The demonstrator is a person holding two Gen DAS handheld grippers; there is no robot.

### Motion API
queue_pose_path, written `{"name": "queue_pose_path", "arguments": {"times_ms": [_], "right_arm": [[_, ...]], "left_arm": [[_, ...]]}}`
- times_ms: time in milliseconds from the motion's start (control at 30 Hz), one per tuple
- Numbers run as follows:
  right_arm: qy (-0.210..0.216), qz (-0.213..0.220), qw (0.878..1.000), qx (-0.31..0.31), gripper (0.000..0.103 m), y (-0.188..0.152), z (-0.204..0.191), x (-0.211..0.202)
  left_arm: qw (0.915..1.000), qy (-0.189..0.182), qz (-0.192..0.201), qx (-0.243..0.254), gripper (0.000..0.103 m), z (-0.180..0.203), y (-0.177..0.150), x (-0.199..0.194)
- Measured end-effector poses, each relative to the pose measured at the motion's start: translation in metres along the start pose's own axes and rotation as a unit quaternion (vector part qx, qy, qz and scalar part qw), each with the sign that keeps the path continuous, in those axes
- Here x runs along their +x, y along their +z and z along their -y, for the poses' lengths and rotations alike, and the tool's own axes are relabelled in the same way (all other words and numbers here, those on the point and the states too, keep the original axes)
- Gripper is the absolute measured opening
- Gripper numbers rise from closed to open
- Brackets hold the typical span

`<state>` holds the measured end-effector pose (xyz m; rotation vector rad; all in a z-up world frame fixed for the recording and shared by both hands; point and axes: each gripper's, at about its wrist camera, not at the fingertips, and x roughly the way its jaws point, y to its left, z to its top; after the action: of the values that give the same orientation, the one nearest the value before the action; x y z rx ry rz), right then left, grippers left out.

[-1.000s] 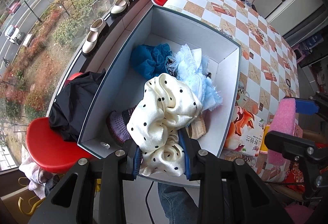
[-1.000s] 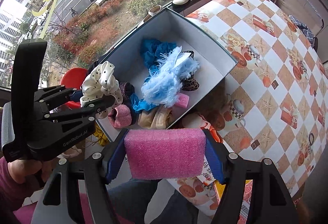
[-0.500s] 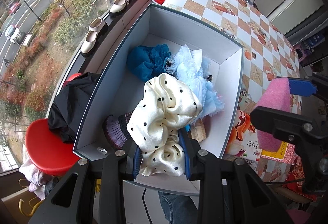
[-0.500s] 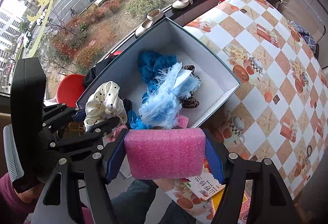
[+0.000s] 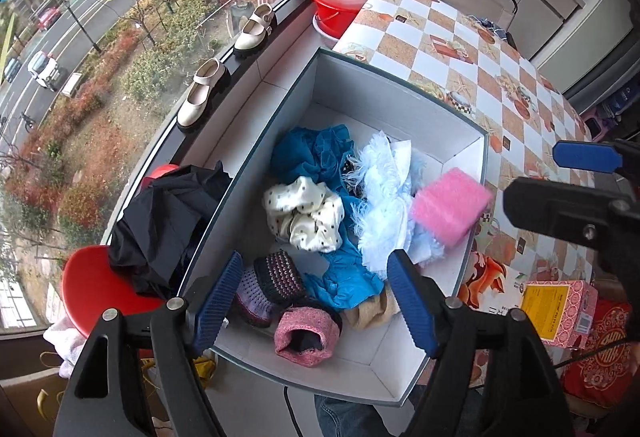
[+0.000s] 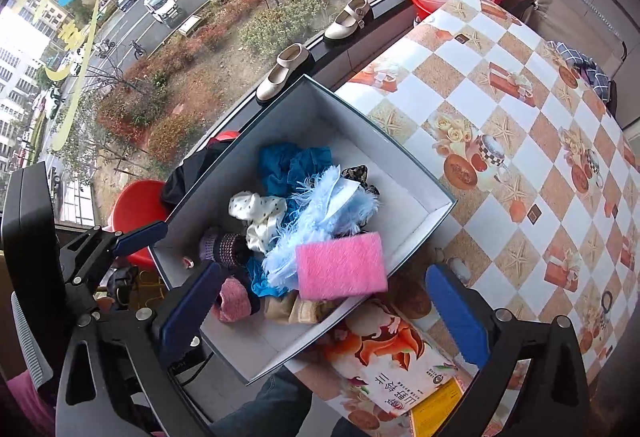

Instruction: Organize soft objects

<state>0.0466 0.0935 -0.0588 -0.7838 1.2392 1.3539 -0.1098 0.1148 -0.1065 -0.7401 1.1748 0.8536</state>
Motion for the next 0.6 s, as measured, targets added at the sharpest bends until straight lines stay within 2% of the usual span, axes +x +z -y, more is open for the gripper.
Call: {"name": "queue_pose_path", "arguments": {"times_ms": [100, 233, 600], "right_arm": [[0.000, -0.004, 1.000, 0.008, 0.103, -0.002, 0.004, -0.001], [0.005, -0.014, 1.000, 0.020, 0.103, -0.007, 0.007, 0.000], [0.011, -0.025, 0.999, 0.020, 0.103, -0.015, 0.000, -0.002]], "left_arm": [[0.9992, 0.029, -0.026, -0.005, 0.079, -0.004, -0.001, 0.007], [0.9995, 0.007, -0.029, -0.011, 0.079, -0.006, -0.007, 0.005], [0.9994, 0.015, -0.023, -0.019, 0.079, -0.007, -0.012, -0.004]]}}
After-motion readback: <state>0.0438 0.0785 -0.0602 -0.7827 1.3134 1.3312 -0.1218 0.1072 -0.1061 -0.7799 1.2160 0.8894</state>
